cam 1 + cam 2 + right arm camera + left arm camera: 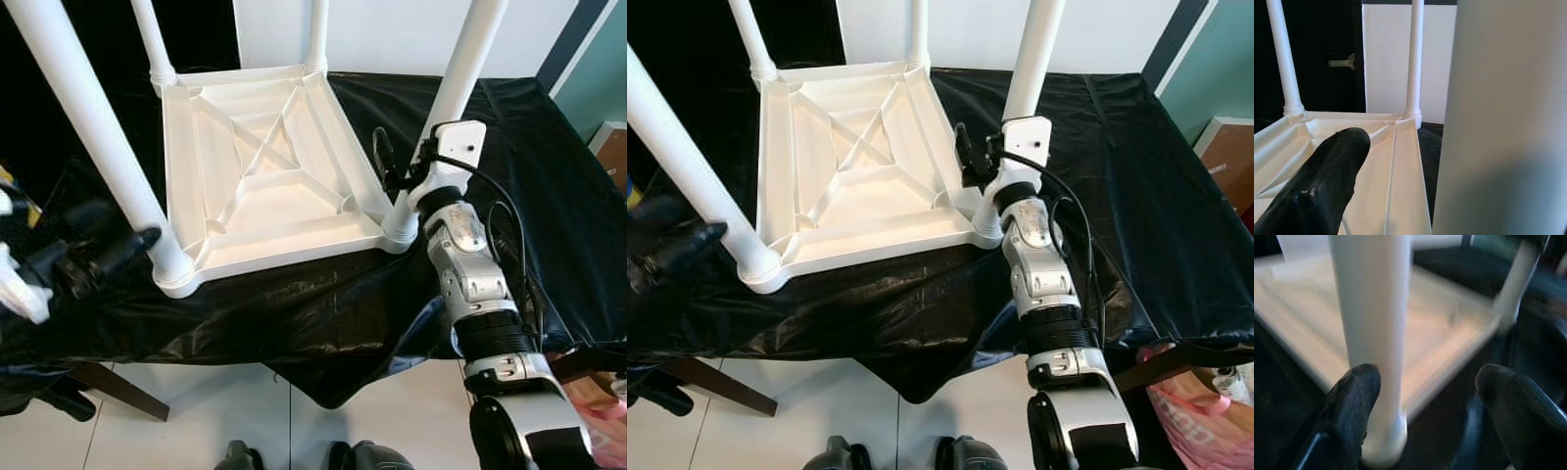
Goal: Building children table
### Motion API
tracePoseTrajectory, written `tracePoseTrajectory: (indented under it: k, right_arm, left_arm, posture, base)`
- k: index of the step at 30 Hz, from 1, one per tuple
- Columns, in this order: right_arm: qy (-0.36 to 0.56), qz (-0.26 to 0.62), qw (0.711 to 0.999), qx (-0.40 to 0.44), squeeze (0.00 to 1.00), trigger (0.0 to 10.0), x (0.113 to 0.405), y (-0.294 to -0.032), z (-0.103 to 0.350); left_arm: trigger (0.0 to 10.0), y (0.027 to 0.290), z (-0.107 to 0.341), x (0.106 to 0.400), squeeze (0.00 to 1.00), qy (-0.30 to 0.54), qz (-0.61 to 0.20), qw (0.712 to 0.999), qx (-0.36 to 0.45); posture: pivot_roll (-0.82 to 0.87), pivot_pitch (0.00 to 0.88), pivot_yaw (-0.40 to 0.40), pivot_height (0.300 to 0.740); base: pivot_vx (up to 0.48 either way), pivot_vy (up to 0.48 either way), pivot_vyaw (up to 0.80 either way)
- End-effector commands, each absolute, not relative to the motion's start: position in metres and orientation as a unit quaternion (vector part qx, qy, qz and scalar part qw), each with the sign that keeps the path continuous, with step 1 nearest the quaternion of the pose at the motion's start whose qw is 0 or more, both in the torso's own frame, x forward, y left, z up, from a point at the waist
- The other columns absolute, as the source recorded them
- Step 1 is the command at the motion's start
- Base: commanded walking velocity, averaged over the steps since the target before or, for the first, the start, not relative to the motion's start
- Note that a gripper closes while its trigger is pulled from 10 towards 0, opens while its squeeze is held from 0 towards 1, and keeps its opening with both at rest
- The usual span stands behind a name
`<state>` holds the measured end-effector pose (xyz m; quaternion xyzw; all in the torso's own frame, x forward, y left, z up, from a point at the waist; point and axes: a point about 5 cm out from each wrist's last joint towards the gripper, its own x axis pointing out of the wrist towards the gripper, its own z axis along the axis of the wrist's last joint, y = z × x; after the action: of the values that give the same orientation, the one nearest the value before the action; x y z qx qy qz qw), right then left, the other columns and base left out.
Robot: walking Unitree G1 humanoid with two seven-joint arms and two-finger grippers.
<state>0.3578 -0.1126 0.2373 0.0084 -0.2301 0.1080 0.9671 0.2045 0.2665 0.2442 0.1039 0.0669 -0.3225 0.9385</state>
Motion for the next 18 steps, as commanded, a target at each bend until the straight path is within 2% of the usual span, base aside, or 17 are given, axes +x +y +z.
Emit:
tracePoseTrajectory:
  k: [1,3,7,10,14,17,18]
  right_arm:
    - [-0.223,0.126,0.967,0.003,0.0,10.0,0.358,-0.104,0.235]
    - [-0.222,0.129,0.967,0.004,0.0,10.0,0.359,-0.103,0.235]
    - [-0.219,0.135,0.966,0.005,0.0,10.0,0.36,-0.1,0.235]
    - [-0.218,0.14,0.966,0.006,0.0,10.0,0.362,-0.098,0.236]
    - [-0.217,0.141,0.966,0.006,0.0,10.0,0.362,-0.097,0.236]
    - [-0.218,0.142,0.965,0.007,0.0,10.0,0.362,-0.097,0.237]
    - [-0.219,0.142,0.965,0.008,0.0,10.0,0.362,-0.097,0.237]
  left_arm:
    - [10.0,0.261,0.251,0.195,0.0,0.073,-0.407,0.903,0.12]
    - [10.0,0.26,0.25,0.191,0.0,0.079,-0.404,0.903,0.122]
    - [10.0,0.241,0.251,0.184,0.0,0.07,-0.44,0.891,0.088]
    - [10.0,0.221,0.24,0.193,0.0,0.062,-0.47,0.879,0.05]
    - [10.0,0.216,0.236,0.198,0.0,0.061,-0.473,0.878,0.044]
    - [10.0,0.209,0.23,0.215,0.0,0.051,-0.441,0.895,0.045]
    - [10.0,0.204,0.22,0.241,0.0,0.046,-0.379,0.922,0.067]
  posture:
    - [0.05,0.13,-0.092,0.74]
    - [0.06,0.132,-0.095,0.74]
    - [0.07,0.137,-0.103,0.74]
    - [0.09,0.142,-0.108,0.74]
    - [0.09,0.142,-0.108,0.74]
    - [0.08,0.144,-0.101,0.74]
    - [0.07,0.144,-0.093,0.74]
  base:
    - [0.0,0.0,0.0]
    - [0.0,0.0,0.0]
    - [0.0,0.0,0.0]
    - [0.0,0.0,0.0]
    - [0.0,0.0,0.0]
    - [0.0,0.0,0.0]
    - [0.0,0.0,0.0]
